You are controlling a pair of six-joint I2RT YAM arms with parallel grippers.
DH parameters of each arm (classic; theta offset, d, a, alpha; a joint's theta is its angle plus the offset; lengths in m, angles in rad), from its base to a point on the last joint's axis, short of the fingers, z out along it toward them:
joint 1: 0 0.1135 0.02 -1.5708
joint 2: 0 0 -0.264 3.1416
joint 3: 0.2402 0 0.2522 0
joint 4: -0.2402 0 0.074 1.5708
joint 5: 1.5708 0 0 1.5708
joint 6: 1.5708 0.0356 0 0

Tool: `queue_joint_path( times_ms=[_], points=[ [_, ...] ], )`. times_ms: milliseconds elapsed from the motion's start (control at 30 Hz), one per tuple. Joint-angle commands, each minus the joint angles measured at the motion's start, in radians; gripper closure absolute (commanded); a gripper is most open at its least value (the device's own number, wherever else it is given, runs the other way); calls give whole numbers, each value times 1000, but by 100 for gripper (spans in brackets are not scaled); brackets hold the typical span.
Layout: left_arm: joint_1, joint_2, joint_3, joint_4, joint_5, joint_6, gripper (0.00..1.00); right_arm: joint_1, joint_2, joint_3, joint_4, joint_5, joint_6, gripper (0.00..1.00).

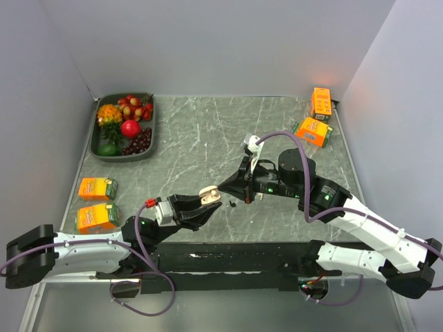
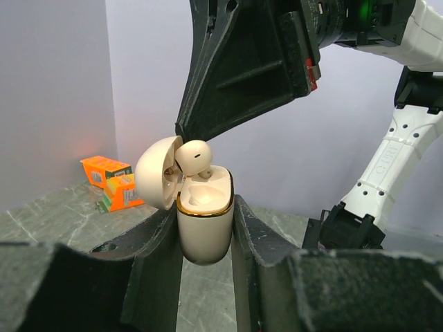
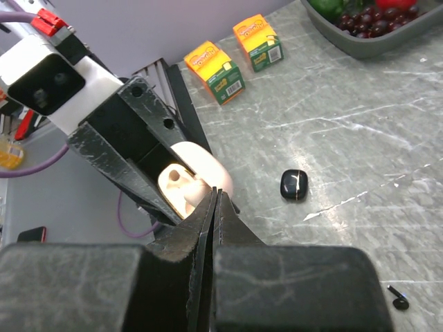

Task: Insert the wireless bluetooth earbuds into the charging case
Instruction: Place the earbud in the charging case.

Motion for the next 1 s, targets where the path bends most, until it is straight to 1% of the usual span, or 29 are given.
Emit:
queue_joint_path(
  times_ms=[0, 433, 700, 967],
  points=[
    [-6, -22, 19, 73, 26, -13, 99, 4, -4, 35, 12, 11, -17, 100],
    [-4, -3, 21, 83, 34, -13, 99, 8, 28, 39, 45, -145, -35, 100],
    [-6, 7, 19, 96, 36, -13, 99, 8, 21, 30, 52, -193, -46, 100],
    [-6, 3, 16, 93, 37, -18, 99, 8, -2, 30, 34, -102, -43, 100]
  ],
)
